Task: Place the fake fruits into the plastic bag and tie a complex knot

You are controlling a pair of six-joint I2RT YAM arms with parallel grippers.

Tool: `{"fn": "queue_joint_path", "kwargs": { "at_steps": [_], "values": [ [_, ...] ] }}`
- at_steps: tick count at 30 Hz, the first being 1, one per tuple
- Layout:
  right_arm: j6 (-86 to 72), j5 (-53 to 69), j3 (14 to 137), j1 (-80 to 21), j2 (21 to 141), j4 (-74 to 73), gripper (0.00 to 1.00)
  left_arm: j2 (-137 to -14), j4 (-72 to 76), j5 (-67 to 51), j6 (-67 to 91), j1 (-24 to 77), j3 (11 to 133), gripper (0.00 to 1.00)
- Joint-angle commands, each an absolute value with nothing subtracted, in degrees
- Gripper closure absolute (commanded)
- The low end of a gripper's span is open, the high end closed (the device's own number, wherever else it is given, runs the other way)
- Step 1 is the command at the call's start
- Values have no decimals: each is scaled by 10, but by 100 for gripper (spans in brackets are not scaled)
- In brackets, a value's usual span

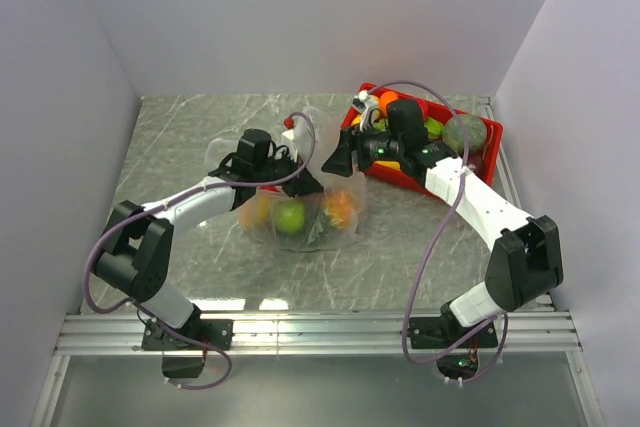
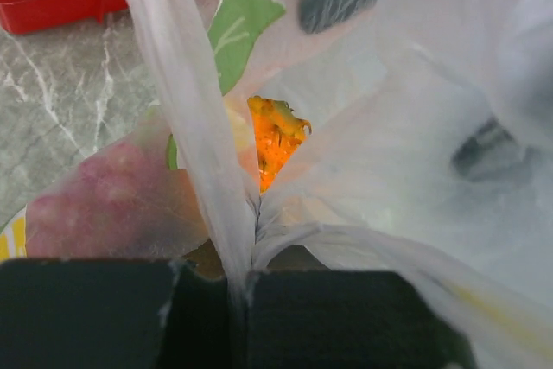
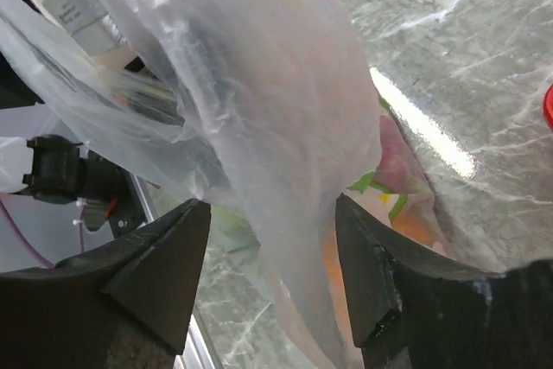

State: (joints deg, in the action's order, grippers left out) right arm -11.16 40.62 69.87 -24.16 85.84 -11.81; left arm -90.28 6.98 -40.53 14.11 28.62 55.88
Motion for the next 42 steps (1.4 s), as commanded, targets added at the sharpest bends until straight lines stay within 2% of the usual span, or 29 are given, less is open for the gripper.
{"fn": "queue_joint_path", "kwargs": {
  "at_steps": [1,5,6,13,15,16,18,20,22,30,33,34,35,37,38,39,40,41,42],
  "values": [
    [-103,387,699,-243,839,-114,25,-893,119,-420,179,294,573,100],
    [-105,393,692,-257,824,-94,23,-899,137,-426,196,300,576,99],
    [-103,386,692,-262,823,-93,18,-904,136,-425,200,301,577,99],
    [-73,347,700,-297,837,-80,17,-911,129,-423,200,319,594,96],
    [-73,337,704,-296,846,-78,21,-907,126,-423,200,319,592,94],
    [-69,330,710,-295,850,-83,28,-904,123,-422,199,319,585,94],
    [-74,335,720,-286,863,-91,71,-890,120,-419,194,319,577,94],
    [-99,357,731,-263,874,-98,95,-878,112,-415,188,318,561,92],
    [-116,361,736,-249,879,-93,100,-861,105,-416,180,315,549,86],
    [-171,405,737,-211,889,-68,100,-786,24,-367,84,311,532,56],
    [-171,428,729,-211,887,-62,100,-775,13,-347,62,312,531,49],
    [-171,434,729,-211,889,-67,100,-778,12,-345,61,311,533,49],
    [-171,444,729,-211,889,-68,100,-789,14,-341,58,311,534,50],
    [-176,455,721,-211,885,-69,100,-805,20,-356,59,312,541,64],
    [-178,455,720,-210,884,-72,95,-822,25,-364,66,313,544,73],
    [-180,455,720,-212,884,-77,88,-829,30,-370,71,313,547,90],
    [-186,453,723,-211,883,-93,82,-835,41,-372,78,315,550,95],
    [-187,449,723,-211,881,-102,66,-843,49,-374,90,315,550,99],
    [-188,442,720,-212,875,-107,56,-845,56,-374,97,316,551,100]
  ]
}}
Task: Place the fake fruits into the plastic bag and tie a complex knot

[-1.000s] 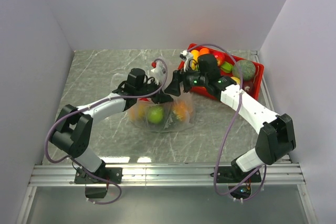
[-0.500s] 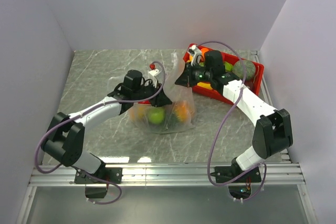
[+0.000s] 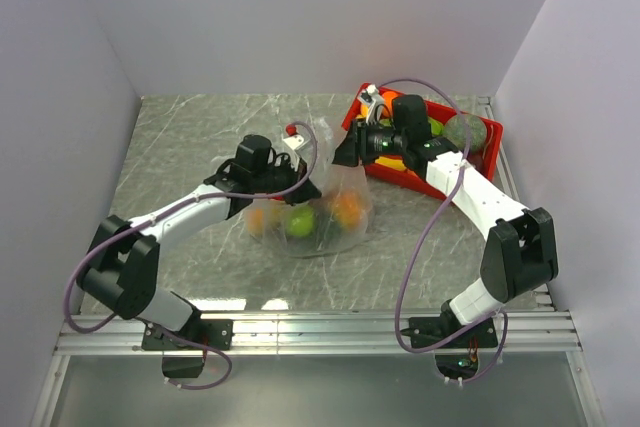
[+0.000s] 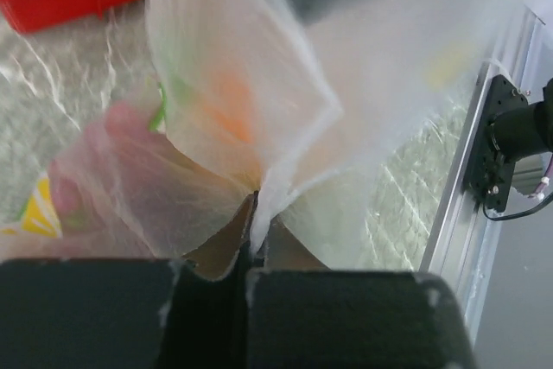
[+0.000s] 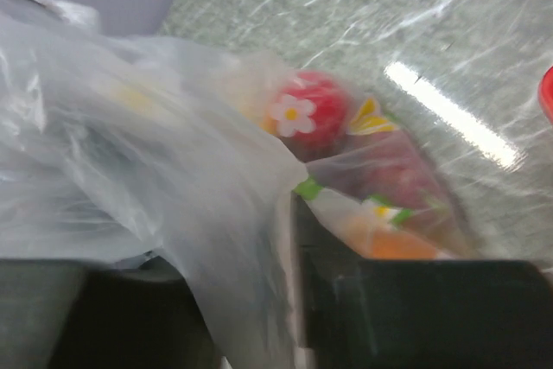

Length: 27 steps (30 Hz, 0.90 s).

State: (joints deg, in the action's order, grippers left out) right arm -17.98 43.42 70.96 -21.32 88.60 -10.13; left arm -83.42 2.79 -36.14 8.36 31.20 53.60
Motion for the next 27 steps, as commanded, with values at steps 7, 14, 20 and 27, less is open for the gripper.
{"fn": "queue_joint_path", "kwargs": {
  "at_steps": [7,14,20,27],
  "values": [
    [-214,381,683,-233,829,-83,10,-859,83,-364,118,332,563,100],
    [-236,316,702,-260,868,-73,16,-856,95,-371,127,346,560,99],
    [-293,308,717,-237,903,-66,71,-834,88,-360,106,353,533,99],
    [-262,250,708,-239,933,-103,100,-828,63,-294,88,369,508,74]
  ]
}}
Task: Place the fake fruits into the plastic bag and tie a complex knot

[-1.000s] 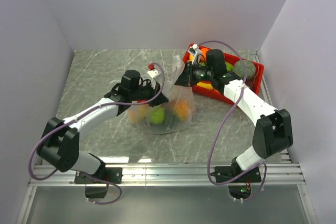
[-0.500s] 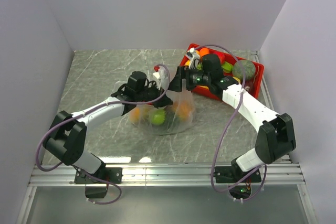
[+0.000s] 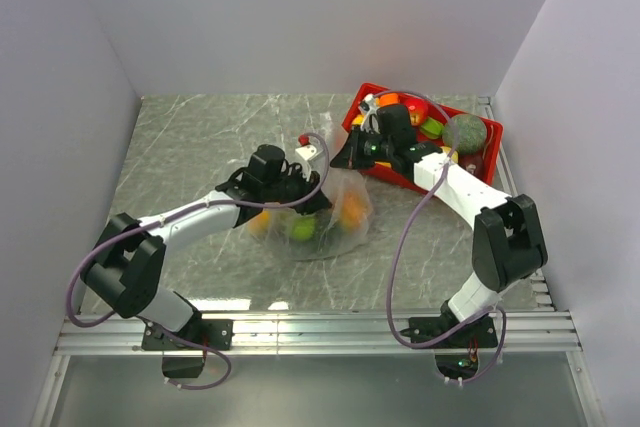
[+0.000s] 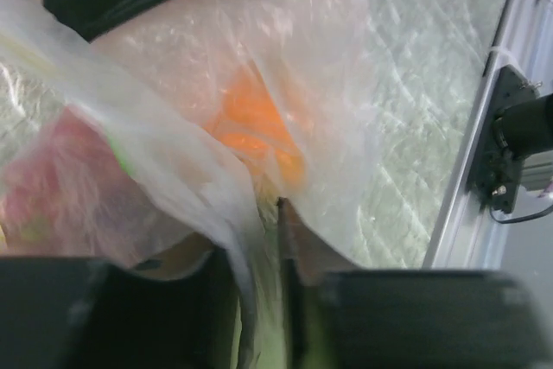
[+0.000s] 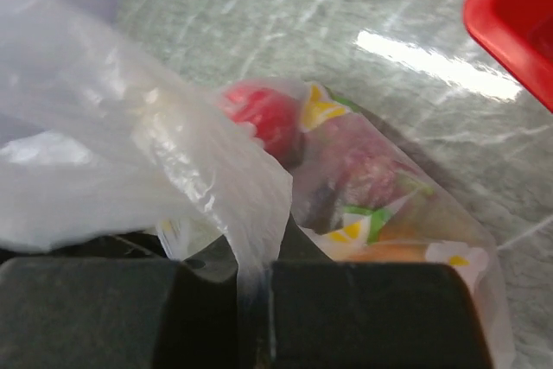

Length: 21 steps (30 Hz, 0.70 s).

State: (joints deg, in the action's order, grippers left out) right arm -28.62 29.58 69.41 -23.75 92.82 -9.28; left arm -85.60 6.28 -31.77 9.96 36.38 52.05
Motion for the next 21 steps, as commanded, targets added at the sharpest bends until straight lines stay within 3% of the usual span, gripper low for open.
{"fn": "queue_joint_path", "kwargs": {
  "at_steps": [1,4,8,12,15,21],
  "values": [
    [-251,243,704,-238,937,-106,100,-815,53,-288,80,369,505,71],
    [-190,229,701,-243,940,-123,100,-787,14,-291,68,368,522,59],
    [-153,222,703,-243,933,-124,100,-717,-101,-309,39,368,603,30],
    [-130,235,712,-251,926,-127,100,-675,-182,-328,33,336,720,23],
    [-112,235,716,-261,921,-134,100,-631,-192,-335,61,265,737,16],
    [-80,231,713,-266,908,-148,100,-570,-314,-316,40,121,718,16]
  ]
}}
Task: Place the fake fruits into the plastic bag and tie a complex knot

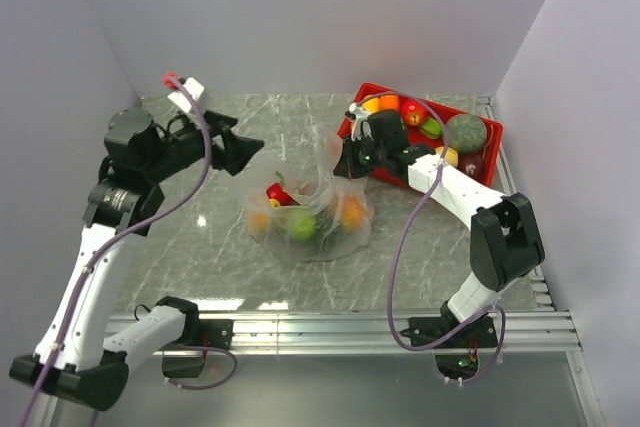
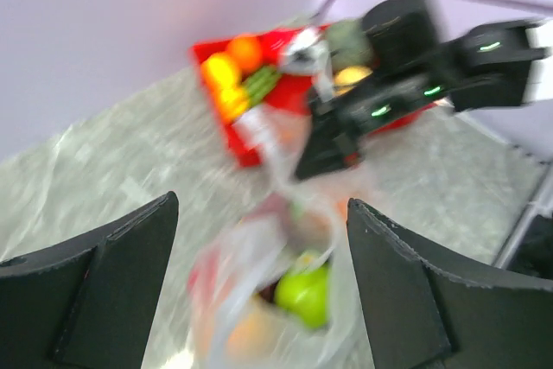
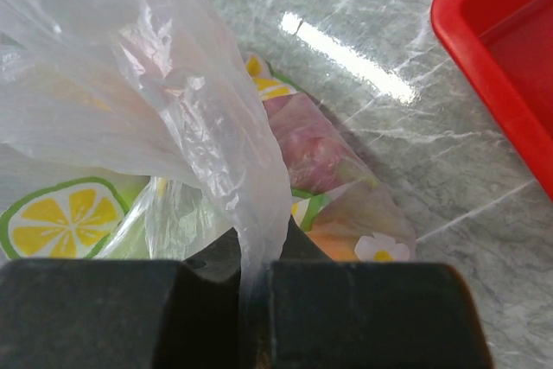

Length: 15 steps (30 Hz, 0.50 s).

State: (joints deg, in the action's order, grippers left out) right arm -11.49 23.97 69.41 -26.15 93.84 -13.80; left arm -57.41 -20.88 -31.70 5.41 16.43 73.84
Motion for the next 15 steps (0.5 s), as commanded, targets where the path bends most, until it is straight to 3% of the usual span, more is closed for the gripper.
{"fn": "queue_joint_path", "kwargs": {
  "at_steps": [1,10,12,14,15],
  "values": [
    [-77,230,713,-266,907,-151,100,-556,-341,-311,26,108,710,16],
    [-56,228,720,-266,903,-164,100,-540,-387,-326,-26,67,658,18],
    [-50,230,726,-267,903,-167,100,-549,-376,-322,-34,68,654,26],
    [-42,224,739,-268,907,-177,100,-557,-365,-327,-35,67,656,41],
    [-36,220,745,-269,911,-193,92,-559,-355,-344,-37,67,662,48]
  ]
}}
